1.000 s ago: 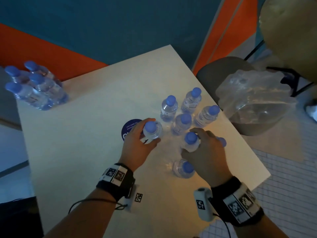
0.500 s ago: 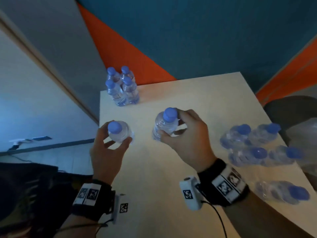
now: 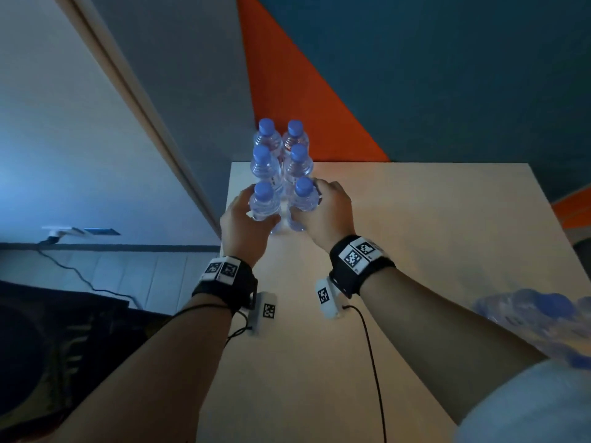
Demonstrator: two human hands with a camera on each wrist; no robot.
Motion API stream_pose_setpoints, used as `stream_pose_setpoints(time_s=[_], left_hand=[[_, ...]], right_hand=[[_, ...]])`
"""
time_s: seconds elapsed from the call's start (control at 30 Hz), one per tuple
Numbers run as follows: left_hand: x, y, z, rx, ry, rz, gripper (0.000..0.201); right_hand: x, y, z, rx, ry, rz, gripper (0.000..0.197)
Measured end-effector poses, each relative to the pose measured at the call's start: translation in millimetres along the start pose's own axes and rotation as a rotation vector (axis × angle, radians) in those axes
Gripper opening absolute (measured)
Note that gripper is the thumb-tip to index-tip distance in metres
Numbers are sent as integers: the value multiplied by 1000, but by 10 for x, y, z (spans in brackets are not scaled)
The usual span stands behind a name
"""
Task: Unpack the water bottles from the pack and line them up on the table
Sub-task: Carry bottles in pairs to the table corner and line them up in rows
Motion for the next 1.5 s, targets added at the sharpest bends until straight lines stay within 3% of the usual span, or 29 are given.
stream_pose_setpoints(time_s=[0.2, 0.37, 0.43, 0.5, 0.57, 0.63, 0.73, 0.83, 1.0, 1.07, 1.2, 1.33, 1.5], left_hand=[[48, -168, 79, -16, -82, 33, 54], [110, 14, -13, 49, -77, 10, 85], [234, 310, -57, 102, -35, 33, 79], [460, 740, -44, 79, -2, 132, 57], [721, 1272, 55, -66, 39, 210, 32], [953, 1848, 275, -285, 78, 242, 21], [1172, 2674, 747, -622, 76, 283, 27], [1261, 3319, 1247, -879, 23, 391, 28], [1189, 3958, 1883, -1090, -182, 444, 65], [1122, 4119, 2008, -1076, -258, 475, 60], [1086, 4197, 2015, -880, -270, 461, 30], [1036, 4062, 1724, -680, -164, 317, 36], [985, 3573, 912, -362, -123, 202, 35]], right_hand=[[11, -142, 55, 2, 8, 6, 41], [-181, 104, -214, -30, 5, 46, 74], [-353, 471, -554, 6, -28, 24, 58], [-519, 1002, -1045, 15, -96, 19, 31], [-648, 1643, -1610, -8, -137, 34, 17], [-637, 2226, -2214, 35, -126, 50, 14], [-234, 2875, -2954, 145, 25, 161, 17], [378, 3325, -3423, 141, 300, 257, 23], [1282, 3791, -3648, -59, 583, 339, 44], [1525, 3911, -3585, -142, 496, 378, 44], [1671, 3986, -3546, -108, 364, 297, 28], [1497, 3933, -3483, -134, 332, 179, 24], [890, 3505, -3187, -107, 166, -12, 30]])
Point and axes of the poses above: each hand's wrist, its own y-axis away from the middle knuckle, its own z-axis out of the palm, x = y × z, the point moved 5 cm from there along -y, towards the middle knuckle, and after that the axes turned 6 degrees about -z, right-handed, at the moved point
